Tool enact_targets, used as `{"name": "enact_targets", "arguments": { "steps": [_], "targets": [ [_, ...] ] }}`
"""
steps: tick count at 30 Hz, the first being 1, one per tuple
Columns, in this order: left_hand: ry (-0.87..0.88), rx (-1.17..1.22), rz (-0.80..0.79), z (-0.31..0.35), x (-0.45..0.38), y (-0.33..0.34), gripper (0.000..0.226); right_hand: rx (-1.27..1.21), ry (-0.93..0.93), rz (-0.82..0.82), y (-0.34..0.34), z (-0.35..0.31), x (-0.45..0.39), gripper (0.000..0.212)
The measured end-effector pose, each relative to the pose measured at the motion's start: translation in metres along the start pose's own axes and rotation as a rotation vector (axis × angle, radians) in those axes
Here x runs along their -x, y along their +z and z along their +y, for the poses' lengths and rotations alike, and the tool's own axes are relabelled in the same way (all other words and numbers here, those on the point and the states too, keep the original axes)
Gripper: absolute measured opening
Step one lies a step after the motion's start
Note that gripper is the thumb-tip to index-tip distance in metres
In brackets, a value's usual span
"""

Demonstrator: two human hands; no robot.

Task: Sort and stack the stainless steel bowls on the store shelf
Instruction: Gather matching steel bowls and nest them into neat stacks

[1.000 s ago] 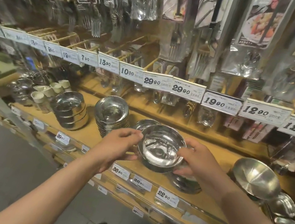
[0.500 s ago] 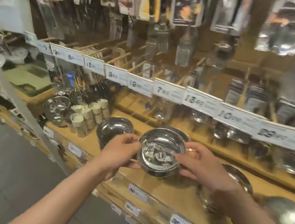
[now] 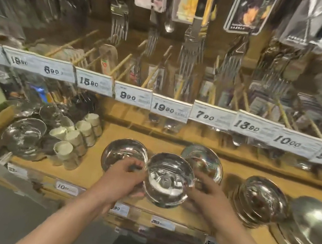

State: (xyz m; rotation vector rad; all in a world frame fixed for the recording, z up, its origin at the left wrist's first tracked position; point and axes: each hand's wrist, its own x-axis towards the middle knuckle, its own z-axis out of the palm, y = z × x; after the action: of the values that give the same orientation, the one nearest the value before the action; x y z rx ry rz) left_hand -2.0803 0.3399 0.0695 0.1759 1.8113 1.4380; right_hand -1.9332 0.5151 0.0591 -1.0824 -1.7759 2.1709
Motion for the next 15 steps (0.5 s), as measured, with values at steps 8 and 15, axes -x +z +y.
{"name": "enact_targets", "arguments": {
  "steps": [8, 15],
  "targets": [
    [0.046, -0.11, -0.193, 0.023, -0.028, 0.045, 0.024, -0.088, -0.029, 0.183, -0.037, 0.003, 0.009, 0.047],
    [0.082, -0.143, -0.303, 0.043, -0.037, 0.114, 0.02, -0.125, -0.113, 0.243, -0.104, -0.002, 0.02, 0.039]
  ]
}}
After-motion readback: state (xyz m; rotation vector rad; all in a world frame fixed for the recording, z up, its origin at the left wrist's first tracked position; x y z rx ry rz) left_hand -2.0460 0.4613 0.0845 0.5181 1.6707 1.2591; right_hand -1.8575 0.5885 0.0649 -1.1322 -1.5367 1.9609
